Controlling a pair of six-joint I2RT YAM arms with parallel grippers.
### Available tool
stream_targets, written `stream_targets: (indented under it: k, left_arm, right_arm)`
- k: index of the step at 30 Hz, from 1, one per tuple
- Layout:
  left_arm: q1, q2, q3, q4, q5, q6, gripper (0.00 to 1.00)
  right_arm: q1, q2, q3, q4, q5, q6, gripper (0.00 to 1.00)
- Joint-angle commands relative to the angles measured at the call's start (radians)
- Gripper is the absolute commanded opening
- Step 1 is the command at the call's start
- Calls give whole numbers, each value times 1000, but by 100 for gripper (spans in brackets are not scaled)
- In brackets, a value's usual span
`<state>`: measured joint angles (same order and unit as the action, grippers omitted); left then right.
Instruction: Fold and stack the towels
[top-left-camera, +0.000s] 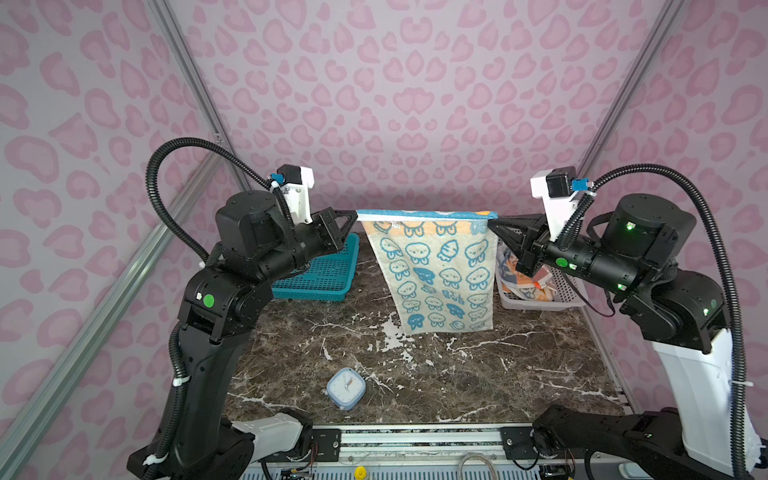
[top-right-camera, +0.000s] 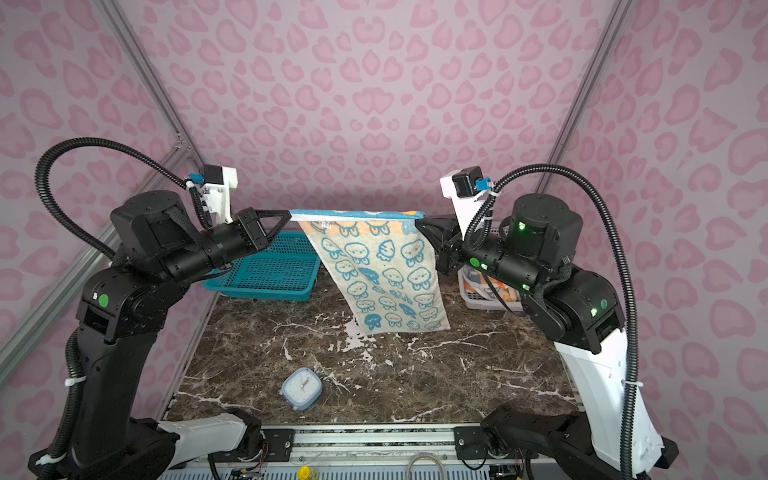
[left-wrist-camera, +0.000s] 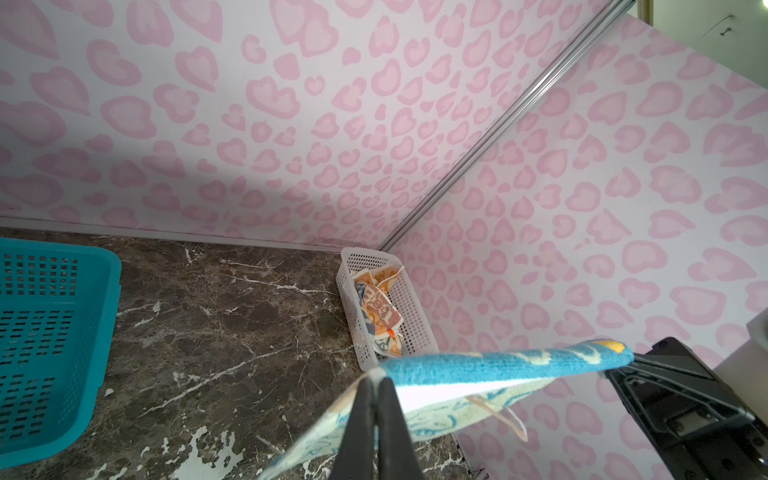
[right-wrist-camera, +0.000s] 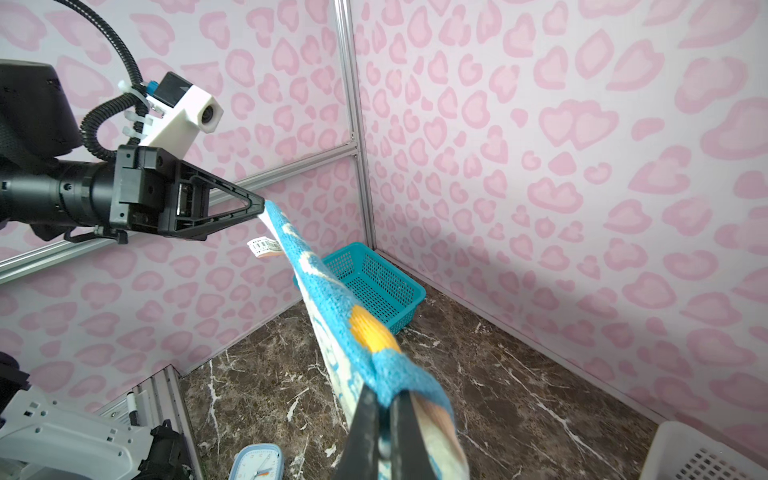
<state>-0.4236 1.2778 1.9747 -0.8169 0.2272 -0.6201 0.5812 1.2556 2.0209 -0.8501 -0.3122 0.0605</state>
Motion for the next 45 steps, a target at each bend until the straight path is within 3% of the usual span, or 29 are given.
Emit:
stream_targets:
  k: [1,12,18,21,28,38,45]
  left_arm:
    - [12,65,28,-12,-46,1,3]
    - [136,565,159,-25,37,30,3]
    - [144,862,297,-25,43,63,3]
    - [140,926,284,-19,46,68,3]
    - [137,868,46,85,46,84,3]
    - [68,665,-387,224,33,39,3]
    - [28,563,-540,213,2,42,3]
  right_arm:
    - [-18,54,16,-44,86,13,0]
    - [-301,460,19,-20,-55,115,0]
    - [-353,732,68,34,-124,157,0]
    - [-359,810,89,55,-154,186,0]
    - [-357,836,-40,81,-180,205,0]
    - [-342,586,-526,250,-144,244,0]
    - [-328,451,-812,315,-124,271,0]
